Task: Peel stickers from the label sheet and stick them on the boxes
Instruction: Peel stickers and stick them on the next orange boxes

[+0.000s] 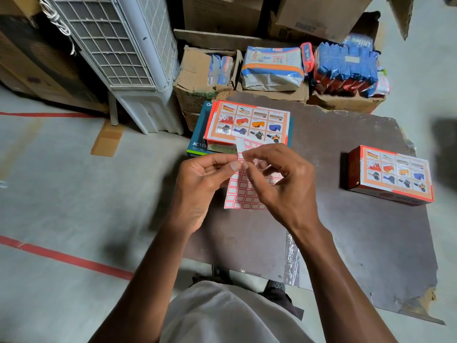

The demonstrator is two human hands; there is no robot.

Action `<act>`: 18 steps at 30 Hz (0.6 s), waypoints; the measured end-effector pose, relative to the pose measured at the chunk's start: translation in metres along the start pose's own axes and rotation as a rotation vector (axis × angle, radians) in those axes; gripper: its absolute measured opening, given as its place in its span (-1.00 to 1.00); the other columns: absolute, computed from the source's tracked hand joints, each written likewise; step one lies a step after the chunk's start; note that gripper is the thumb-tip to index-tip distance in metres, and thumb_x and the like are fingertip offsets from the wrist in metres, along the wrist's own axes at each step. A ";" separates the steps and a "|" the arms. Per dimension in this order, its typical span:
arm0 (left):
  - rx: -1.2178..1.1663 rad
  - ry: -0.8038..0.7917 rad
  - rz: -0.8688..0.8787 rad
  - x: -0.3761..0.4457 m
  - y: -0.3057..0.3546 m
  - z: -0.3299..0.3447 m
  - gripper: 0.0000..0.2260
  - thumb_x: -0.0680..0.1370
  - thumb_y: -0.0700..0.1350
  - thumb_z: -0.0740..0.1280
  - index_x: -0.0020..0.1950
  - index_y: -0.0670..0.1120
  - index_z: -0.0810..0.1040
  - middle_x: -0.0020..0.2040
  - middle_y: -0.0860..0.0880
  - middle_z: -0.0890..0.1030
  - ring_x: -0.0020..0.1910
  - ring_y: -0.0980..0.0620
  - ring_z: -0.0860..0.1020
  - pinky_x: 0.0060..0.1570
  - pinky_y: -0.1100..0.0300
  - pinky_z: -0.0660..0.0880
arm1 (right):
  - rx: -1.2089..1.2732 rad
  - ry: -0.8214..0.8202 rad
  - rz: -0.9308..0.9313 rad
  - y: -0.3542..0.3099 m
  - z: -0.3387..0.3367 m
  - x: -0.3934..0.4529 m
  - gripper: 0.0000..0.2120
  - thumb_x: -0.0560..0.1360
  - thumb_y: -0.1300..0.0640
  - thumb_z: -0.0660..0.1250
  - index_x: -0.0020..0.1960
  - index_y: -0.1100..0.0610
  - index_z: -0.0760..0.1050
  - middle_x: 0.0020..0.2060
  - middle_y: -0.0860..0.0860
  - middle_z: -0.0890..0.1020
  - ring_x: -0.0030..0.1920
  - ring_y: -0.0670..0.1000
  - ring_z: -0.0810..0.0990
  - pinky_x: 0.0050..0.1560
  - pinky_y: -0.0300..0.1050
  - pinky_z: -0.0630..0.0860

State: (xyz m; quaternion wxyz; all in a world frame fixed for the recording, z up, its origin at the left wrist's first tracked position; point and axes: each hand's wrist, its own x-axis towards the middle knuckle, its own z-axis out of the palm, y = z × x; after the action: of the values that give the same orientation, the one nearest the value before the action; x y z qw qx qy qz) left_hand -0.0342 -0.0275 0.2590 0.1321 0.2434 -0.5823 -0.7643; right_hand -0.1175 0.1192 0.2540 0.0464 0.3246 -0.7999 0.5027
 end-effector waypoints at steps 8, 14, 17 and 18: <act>0.009 0.007 0.004 0.003 0.001 0.003 -0.79 0.50 -0.19 0.47 0.13 -0.10 0.68 0.06 -0.08 0.75 0.07 -0.11 0.72 0.13 0.00 0.65 | 0.012 -0.030 0.037 -0.001 0.001 0.002 -0.84 0.56 0.13 0.48 0.13 0.13 0.70 0.01 -0.05 0.73 -0.04 -0.15 0.65 -0.06 -0.21 0.61; 0.065 -0.012 0.058 0.004 0.000 0.006 -0.81 0.46 -0.11 0.47 0.04 -0.13 0.70 -0.05 -0.03 0.76 -0.02 -0.07 0.73 -0.01 0.10 0.66 | 0.079 -0.078 0.115 -0.005 -0.003 0.004 -0.88 0.57 0.12 0.47 0.08 0.10 0.71 -0.06 -0.12 0.74 -0.08 -0.20 0.68 -0.10 -0.41 0.54; 0.087 -0.033 0.085 0.004 0.000 0.006 -0.83 0.47 -0.11 0.45 0.04 -0.10 0.70 -0.08 0.01 0.76 -0.06 -0.02 0.74 -0.05 0.16 0.66 | 0.099 -0.078 0.139 -0.004 -0.004 0.005 -0.89 0.57 0.12 0.46 0.07 0.10 0.72 -0.07 -0.12 0.74 -0.08 -0.20 0.68 -0.10 -0.40 0.55; 0.080 -0.043 0.086 0.003 0.000 0.005 -0.82 0.47 -0.11 0.45 0.05 -0.11 0.69 -0.08 0.00 0.76 -0.06 -0.03 0.74 -0.04 0.16 0.66 | 0.104 -0.073 0.144 -0.004 -0.005 0.005 -0.90 0.58 0.12 0.46 0.06 0.09 0.72 -0.08 -0.13 0.74 -0.08 -0.21 0.68 -0.09 -0.40 0.55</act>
State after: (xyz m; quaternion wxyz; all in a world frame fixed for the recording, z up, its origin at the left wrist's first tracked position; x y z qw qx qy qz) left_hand -0.0399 -0.0248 0.2596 0.1426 0.2065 -0.6249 -0.7392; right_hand -0.1209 0.1195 0.2614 -0.0358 0.2861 -0.7952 0.5335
